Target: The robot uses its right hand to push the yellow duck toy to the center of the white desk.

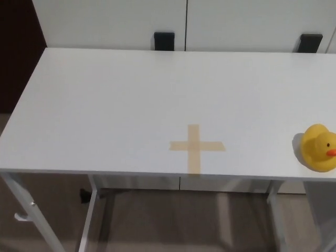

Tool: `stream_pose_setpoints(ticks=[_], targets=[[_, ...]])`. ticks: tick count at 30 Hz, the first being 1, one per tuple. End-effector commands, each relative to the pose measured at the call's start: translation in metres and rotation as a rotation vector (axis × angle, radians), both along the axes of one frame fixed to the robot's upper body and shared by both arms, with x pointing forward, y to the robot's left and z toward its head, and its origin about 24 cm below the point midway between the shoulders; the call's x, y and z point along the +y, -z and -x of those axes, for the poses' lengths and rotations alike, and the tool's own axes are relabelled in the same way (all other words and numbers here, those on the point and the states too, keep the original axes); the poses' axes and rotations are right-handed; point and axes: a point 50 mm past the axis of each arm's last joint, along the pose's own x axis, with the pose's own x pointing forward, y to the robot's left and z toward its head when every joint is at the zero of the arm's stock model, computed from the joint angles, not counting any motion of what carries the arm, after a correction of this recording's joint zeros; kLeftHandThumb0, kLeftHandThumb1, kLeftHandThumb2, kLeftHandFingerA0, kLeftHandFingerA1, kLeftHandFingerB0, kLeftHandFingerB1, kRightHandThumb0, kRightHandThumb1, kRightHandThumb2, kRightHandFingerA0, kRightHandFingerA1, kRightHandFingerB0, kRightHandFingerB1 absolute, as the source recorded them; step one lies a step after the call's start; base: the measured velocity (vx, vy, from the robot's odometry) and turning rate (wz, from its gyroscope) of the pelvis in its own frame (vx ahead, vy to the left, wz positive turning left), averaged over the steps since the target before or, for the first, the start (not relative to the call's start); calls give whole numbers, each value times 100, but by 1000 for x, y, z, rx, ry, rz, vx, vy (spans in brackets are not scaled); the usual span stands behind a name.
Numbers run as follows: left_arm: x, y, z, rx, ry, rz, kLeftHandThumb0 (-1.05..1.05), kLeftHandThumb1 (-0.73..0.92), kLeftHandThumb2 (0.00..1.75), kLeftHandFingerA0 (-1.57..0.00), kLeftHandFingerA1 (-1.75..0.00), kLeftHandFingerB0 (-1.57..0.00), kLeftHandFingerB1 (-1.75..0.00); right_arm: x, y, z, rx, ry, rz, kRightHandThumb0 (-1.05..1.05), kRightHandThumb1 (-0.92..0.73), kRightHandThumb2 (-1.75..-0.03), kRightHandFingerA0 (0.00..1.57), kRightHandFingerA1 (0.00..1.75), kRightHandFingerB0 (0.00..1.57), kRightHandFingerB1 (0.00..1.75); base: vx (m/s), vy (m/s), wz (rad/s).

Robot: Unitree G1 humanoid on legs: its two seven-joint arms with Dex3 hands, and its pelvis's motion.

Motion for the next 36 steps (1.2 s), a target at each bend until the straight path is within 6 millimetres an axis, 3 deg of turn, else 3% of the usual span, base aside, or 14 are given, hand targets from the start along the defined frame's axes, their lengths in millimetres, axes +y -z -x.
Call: stream_pose_setpoints(ticks=[1, 3, 7, 9, 10, 13, 19, 20, 23, 26, 27, 29, 30, 36], targets=[[8, -4, 6, 22, 11, -33, -23, 65, 63, -66, -67, -83, -54, -7, -9, 4, -96, 51, 32, -16, -35, -107, 86, 73, 57, 69, 0, 0, 0], [9, -4, 5, 20, 2, -35, -24, 66, 60, -76, -101, -87, -54, -10, -14, 0, -127, 49, 58, -42, -56, -73, 55, 91, 38, 70, 0, 0, 0], [8, -3, 7, 10, -23, -25, -23, 67, 61, -70, -74, -88, -55, -21, -39, -22, -236, 24, 154, -55, -63, -62, 45, 102, 30, 73, 0, 0, 0], [9, -4, 8, 7, -29, -26, -26, 68, 60, -63, -56, -86, -52, -26, -60, -43, -300, -5, 240, -72, -57, -105, 34, 80, 22, 68, 0, 0, 0], [10, -5, 8, 12, -27, -29, -25, 67, 60, -63, -51, -85, -53, -27, -74, -58, -359, 3, 297, -76, -77, -62, 23, 100, 18, 80, 0, 0, 0], [11, -5, 8, 10, -18, -30, -25, 68, 60, -76, -69, -82, -51, -27, -98, -84, -469, 19, 326, -77, -84, -64, 8, 94, 11, 71, 0, 0, 0], [12, -5, 10, 4, -24, -29, -24, 68, 61, -72, -72, -84, -53, -1, -159, -147, -764, -66, 339, -88, -87, -65, 5, 93, 5, 76, 3, 1, 1], [12, -5, 10, 6, -24, -29, -25, 68, 60, -75, -71, -83, -52, 4, -166, -154, -779, -84, 347, -90, -65, -109, 15, 76, 10, 70, 0, 0, 0], [12, -5, 11, -1, -31, -26, -25, 68, 61, -77, -87, -85, -54, 22, -181, -175, -805, -152, 345, -87, -88, -67, 9, 76, 12, 60, 0, 0, 0], [12, -5, 13, 2, -30, -26, -25, 68, 59, -78, -72, -84, -52, 40, -189, -191, -830, -214, 302, -80, -88, -67, 7, 56, 13, 41, 0, 0, 0], [12, -5, 14, 1, -39, -22, -27, 67, 62, -66, -57, -85, -54, 52, -187, -203, -837, -268, 268, -70, -69, -109, 0, 46, 10, 47, 0, 0, 0], [13, -5, 15, 2, -51, -23, -27, 66, 60, -69, -59, -86, -53, 68, -180, -215, -826, -339, 229, -76, -73, -107, 3, 43, 8, 40, 0, 0, 0], [13, -5, 15, 2, -56, -24, -28, 65, 59, -73, -64, -86, -53, 73, -176, -220, -818, -357, 208, -72, -91, -69, 8, 28, 14, 27, 0, 0, 0], [14, -6, 14, -4, -65, -17, -25, 67, 60, -74, -76, -83, -52, 93, -159, -236, -793, -432, 122, -80, -72, -107, 2, 37, 10, 35, -1, -1, 1]])
